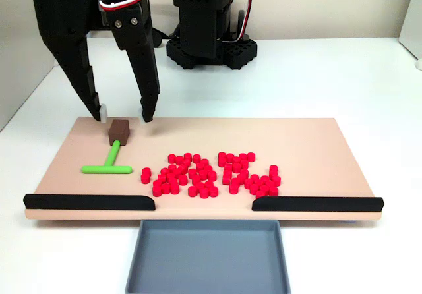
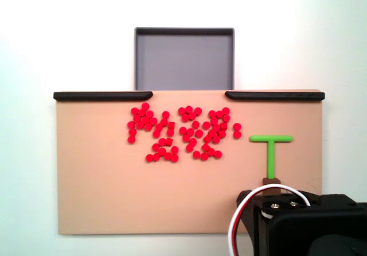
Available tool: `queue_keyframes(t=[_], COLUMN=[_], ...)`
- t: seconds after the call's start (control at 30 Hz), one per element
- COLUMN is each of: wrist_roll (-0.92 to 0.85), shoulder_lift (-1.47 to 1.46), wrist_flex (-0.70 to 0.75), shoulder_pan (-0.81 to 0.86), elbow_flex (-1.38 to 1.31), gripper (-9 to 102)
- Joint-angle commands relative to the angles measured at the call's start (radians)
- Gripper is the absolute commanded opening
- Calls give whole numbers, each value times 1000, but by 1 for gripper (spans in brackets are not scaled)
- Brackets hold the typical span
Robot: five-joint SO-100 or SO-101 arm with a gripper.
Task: Grasp a green tool by the dark brown handle.
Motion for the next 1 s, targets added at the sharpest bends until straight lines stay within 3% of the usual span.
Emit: queue_keyframes(t=[0.0,0.97], wrist_roll=[-5,35], shoulder_lift=[0,-17], wrist_flex=[-21,-26], shoulder_pan=[12,2], elbow_flex=[-29,0], gripper=[19,16])
